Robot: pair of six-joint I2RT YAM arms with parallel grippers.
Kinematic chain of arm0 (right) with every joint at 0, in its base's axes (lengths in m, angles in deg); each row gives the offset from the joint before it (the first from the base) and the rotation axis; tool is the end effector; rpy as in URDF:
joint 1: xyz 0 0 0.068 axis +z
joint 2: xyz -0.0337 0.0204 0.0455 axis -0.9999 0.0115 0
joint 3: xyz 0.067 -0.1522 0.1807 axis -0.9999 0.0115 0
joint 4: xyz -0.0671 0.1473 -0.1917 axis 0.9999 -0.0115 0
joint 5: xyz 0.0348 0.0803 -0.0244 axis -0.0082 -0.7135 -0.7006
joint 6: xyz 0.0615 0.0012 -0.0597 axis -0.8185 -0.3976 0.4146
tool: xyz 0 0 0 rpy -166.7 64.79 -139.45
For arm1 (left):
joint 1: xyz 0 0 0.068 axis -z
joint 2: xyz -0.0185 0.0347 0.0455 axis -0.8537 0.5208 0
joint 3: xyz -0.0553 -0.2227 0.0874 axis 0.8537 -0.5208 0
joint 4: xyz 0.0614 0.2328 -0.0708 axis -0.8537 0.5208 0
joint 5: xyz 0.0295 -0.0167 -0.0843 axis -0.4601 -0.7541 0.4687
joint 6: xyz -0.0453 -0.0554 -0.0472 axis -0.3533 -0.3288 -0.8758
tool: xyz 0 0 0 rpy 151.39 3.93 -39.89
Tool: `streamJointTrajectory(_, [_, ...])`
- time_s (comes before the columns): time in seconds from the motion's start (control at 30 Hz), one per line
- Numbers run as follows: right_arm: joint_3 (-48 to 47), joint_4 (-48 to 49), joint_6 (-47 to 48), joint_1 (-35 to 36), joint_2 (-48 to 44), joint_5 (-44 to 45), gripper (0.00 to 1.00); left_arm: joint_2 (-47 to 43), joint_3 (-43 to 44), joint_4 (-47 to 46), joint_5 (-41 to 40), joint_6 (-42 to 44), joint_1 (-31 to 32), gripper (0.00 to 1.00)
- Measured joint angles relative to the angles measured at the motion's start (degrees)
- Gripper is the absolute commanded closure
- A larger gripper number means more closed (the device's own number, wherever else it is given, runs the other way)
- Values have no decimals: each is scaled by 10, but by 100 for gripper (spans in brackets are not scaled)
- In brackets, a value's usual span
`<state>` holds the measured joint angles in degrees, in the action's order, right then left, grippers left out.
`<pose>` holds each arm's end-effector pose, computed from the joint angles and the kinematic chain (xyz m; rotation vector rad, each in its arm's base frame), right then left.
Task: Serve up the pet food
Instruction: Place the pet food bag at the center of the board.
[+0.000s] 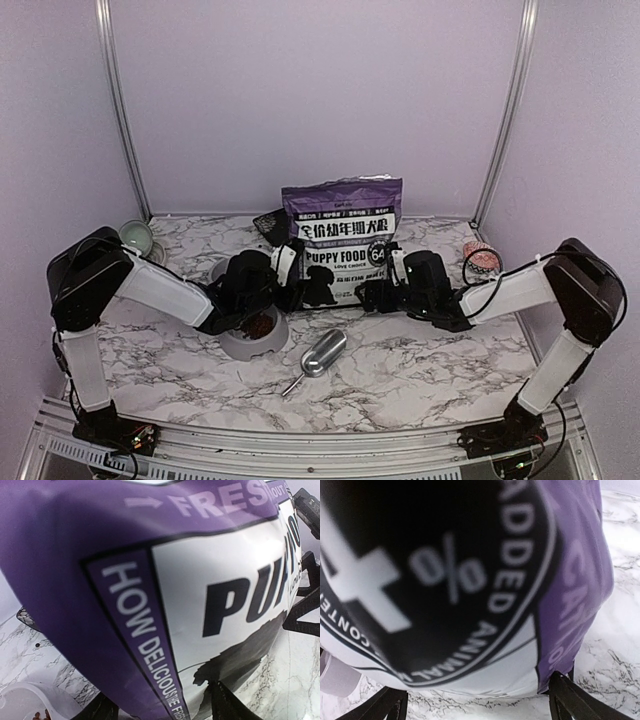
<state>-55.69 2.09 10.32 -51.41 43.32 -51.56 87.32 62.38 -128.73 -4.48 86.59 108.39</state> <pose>0.2752 0.2098 0.1159 -0.2476 2.1528 0.5746 0.2831 -0.3104 0.1386 0.6659 1.7051 -0.3979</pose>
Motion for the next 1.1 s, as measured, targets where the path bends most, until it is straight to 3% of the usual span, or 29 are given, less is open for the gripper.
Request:
streamJointTrajectory(0.7, [-157,48,65,-22,163,-8,6,38,50,0,26,-20,-70,37])
streamJointTrajectory(0.9, [-151,44,71,-22,152,-12,5,37,50,0,30,-31,-70,37])
streamJointTrajectory(1.1, [-115,29,82,-18,44,-20,3,-7,11,5,50,-61,-63,36])
